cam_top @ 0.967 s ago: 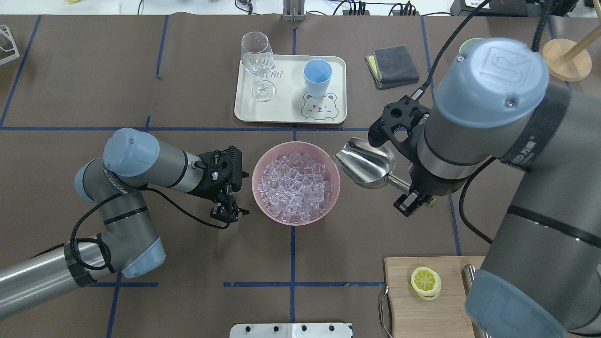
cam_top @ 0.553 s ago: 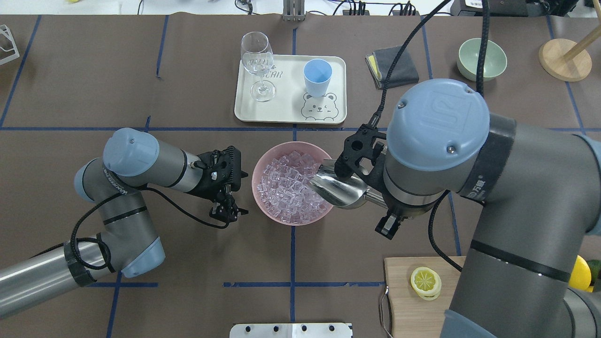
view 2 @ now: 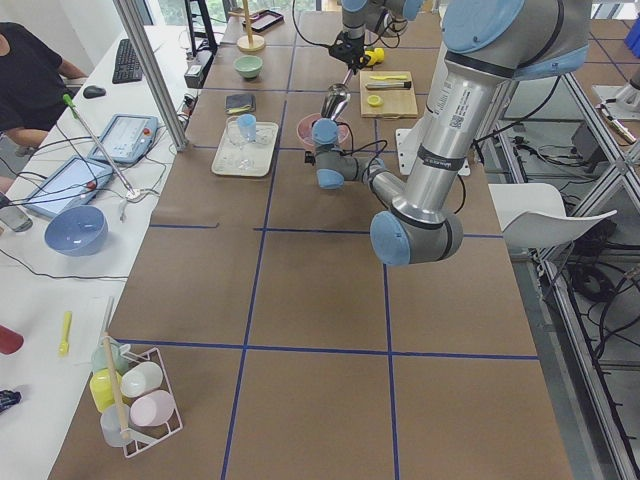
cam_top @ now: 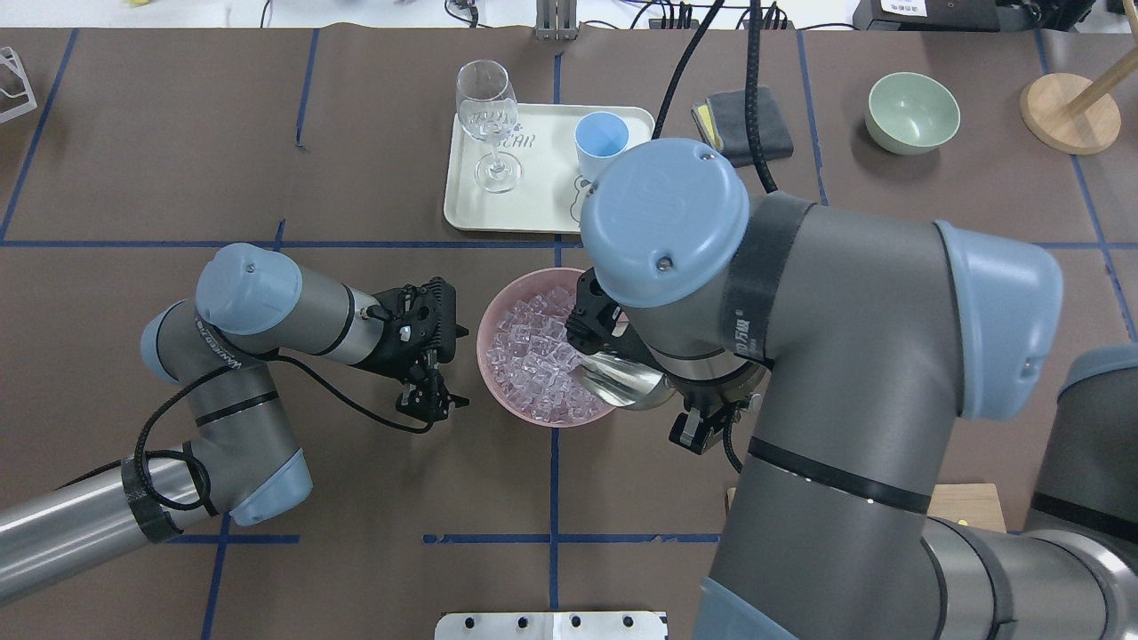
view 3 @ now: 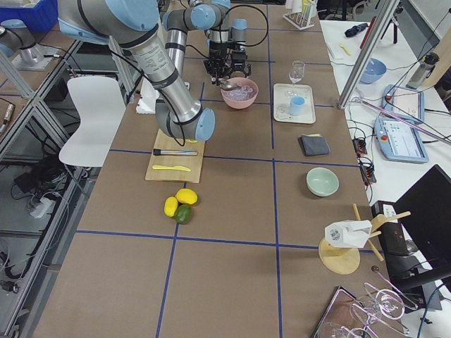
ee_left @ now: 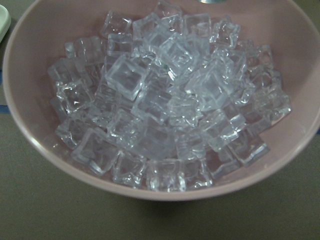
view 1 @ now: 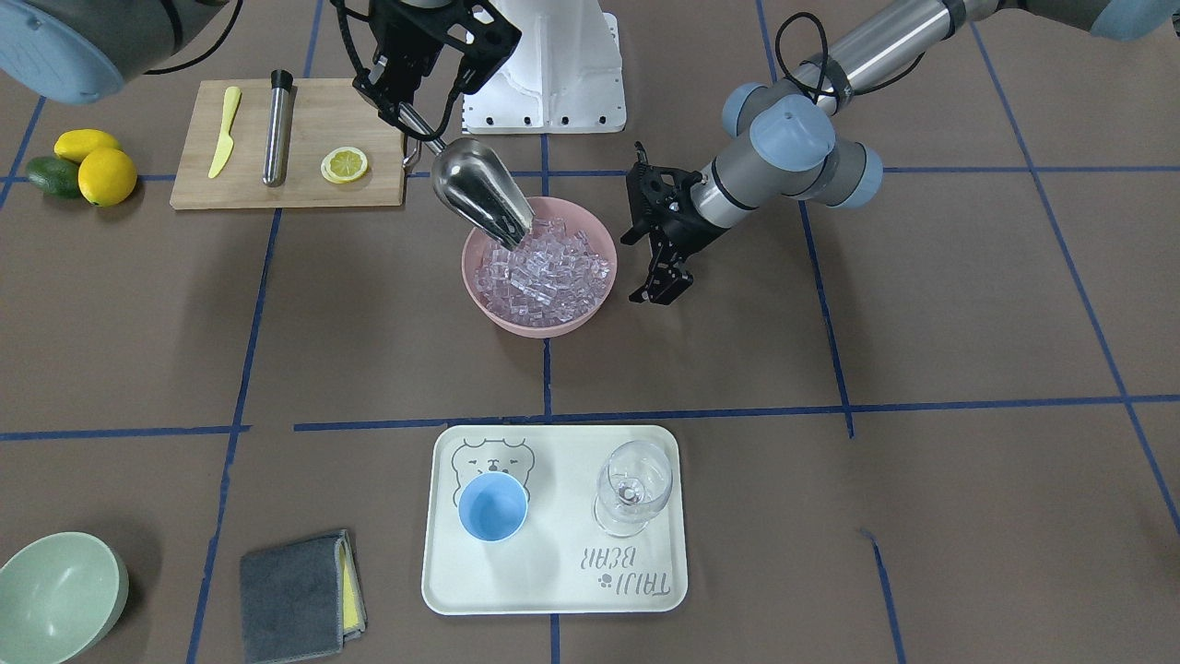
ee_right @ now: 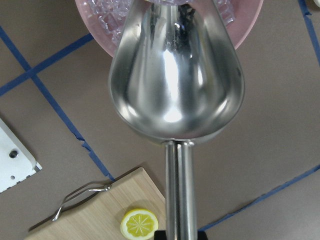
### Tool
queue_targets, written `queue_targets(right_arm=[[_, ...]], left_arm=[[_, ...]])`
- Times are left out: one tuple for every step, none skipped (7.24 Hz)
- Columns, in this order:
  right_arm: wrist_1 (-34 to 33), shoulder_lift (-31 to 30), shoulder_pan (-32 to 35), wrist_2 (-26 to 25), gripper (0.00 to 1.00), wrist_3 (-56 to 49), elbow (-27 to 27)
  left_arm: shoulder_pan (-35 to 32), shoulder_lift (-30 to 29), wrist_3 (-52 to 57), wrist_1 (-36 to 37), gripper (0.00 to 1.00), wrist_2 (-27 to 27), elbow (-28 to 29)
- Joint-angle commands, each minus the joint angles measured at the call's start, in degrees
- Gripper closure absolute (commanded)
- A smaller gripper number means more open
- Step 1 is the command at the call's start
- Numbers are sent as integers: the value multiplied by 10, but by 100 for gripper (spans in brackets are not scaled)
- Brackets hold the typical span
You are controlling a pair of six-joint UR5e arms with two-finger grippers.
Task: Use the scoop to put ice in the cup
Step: 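Dip the scoop into the ice cubes with the right gripper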
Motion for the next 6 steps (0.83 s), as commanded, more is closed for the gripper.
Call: queue_targets(right_arm=[[-99,69,0,-7,100,-28,-65],[-101,101,0,-7,100,-29,-118],[-100,106,0,-8,100,-31,-131],[-101,107,0,-8,100,-49,-137],[-101,115,1,-9,100,-73,-157],[-101,135,1,-9,100,-84,-198]], left_arm=[[0,0,0,0,0,1,1],[0,0,0,0,0,1,1],[0,-1,0,0,0,1,1],[0,-1,0,0,0,1,1],[0,-1,0,0,0,1,1],[0,-1,0,0,0,1,1]])
